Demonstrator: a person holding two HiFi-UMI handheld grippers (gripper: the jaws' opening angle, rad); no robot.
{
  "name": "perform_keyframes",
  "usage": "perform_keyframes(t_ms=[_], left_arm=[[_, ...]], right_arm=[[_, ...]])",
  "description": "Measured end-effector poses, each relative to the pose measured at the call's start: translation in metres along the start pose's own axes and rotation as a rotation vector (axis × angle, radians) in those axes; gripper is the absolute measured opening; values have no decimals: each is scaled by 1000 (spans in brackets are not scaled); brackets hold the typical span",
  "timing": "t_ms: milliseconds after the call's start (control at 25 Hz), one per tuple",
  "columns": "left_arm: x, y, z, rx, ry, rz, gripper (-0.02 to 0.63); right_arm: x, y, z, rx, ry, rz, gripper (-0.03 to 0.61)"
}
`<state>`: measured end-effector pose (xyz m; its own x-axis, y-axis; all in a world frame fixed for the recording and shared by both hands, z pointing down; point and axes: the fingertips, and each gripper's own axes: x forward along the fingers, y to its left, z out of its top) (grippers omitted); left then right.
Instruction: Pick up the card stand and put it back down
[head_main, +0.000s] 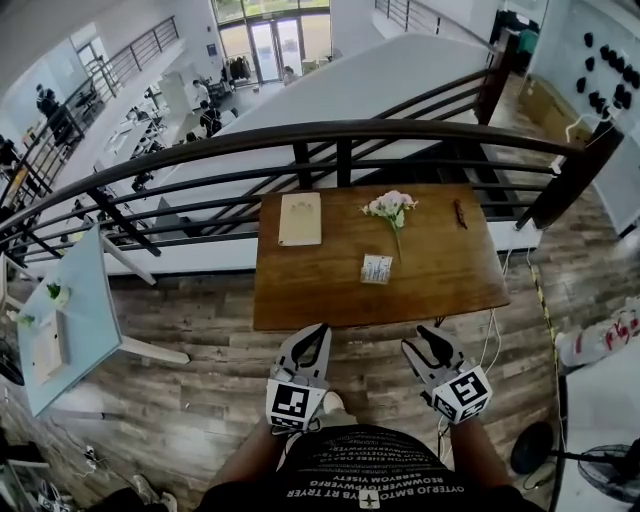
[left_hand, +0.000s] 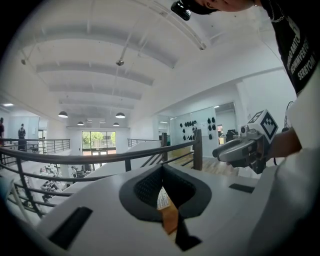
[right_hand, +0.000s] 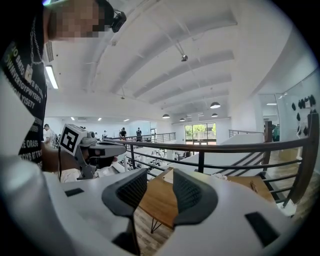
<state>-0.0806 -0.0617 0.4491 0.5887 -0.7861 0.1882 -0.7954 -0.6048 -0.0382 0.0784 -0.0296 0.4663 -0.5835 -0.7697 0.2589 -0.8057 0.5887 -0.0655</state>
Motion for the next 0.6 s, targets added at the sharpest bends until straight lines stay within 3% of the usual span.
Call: perform_keyframes(t_ms=[600], left_arm=[[18,45,15,4,-45,-57,23]], right_arm=[[41,12,21,-33,13,-29,150]])
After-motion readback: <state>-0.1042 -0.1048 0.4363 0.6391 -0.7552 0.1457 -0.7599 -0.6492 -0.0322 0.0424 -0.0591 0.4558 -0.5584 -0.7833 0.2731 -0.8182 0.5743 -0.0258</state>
